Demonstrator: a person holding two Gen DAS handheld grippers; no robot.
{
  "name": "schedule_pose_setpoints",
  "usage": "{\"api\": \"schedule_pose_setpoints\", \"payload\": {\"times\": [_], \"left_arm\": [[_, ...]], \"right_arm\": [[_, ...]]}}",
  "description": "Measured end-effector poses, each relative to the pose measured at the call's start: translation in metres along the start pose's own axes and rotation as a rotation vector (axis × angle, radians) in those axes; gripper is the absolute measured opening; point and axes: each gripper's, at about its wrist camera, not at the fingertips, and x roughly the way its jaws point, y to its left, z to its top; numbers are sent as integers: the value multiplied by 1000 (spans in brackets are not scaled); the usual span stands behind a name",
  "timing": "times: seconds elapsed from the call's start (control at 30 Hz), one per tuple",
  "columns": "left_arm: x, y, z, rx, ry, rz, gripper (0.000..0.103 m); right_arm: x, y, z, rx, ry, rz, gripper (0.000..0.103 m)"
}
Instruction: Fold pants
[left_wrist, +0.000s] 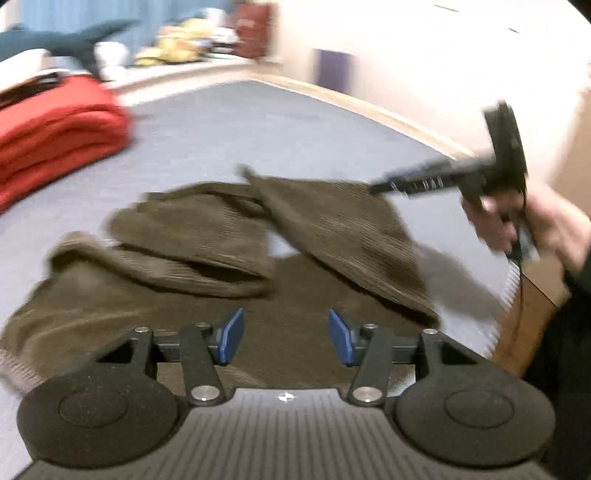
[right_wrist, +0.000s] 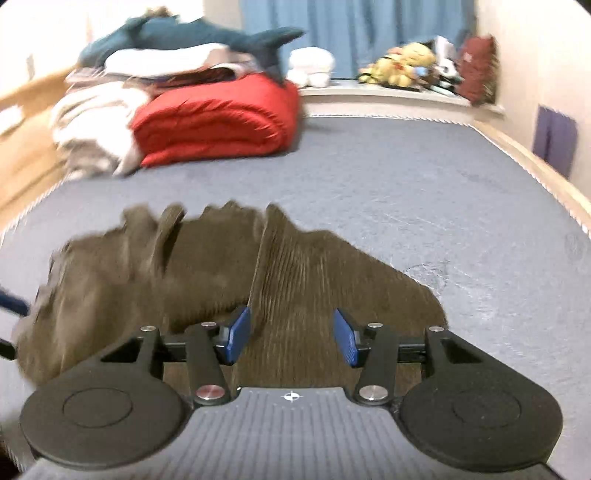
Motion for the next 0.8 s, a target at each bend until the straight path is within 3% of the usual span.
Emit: {"api": "schedule_pose_setpoints", "payload": {"times": [0.1,0.13,0.17,0.23,0.3,0.37,0.67,0.7,0.73,0.77,0.8], "left_arm": [[4,10,-6,-78,-83,67,26],[16,14,-14,-117,-76,71,9],[29,21,-21,-154,-26,92,4],[59,24,-33,-176,93,207,3],[72,29,-39,-159,110,226,4],[80,41,-45,-207,139,246,4],[64,63,-33,-292,98,257,5],[64,61,-33,-291,99,255,5],[63,59,-32,-290,99,254,5],[64,58,-32,-288,99,252,5],[63,57,-31,-285,99,249,5]], "right_arm": [[38,6,-1,52,29,-18,52],[50,10,-1,52,40,-29,52],[61,17,-4,42,45,-44,52],[85,23,-6,10,66,-77,52],[107,30,-6,0,90,-80,52],[123,36,-2,-4,98,-73,52],[172,57,11,-51,94,-114,52],[175,57,12,-54,92,-124,44],[176,56,13,-51,93,-124,23],[174,54,14,-35,92,-122,11],[171,50,16,-14,81,-125,7]]}}
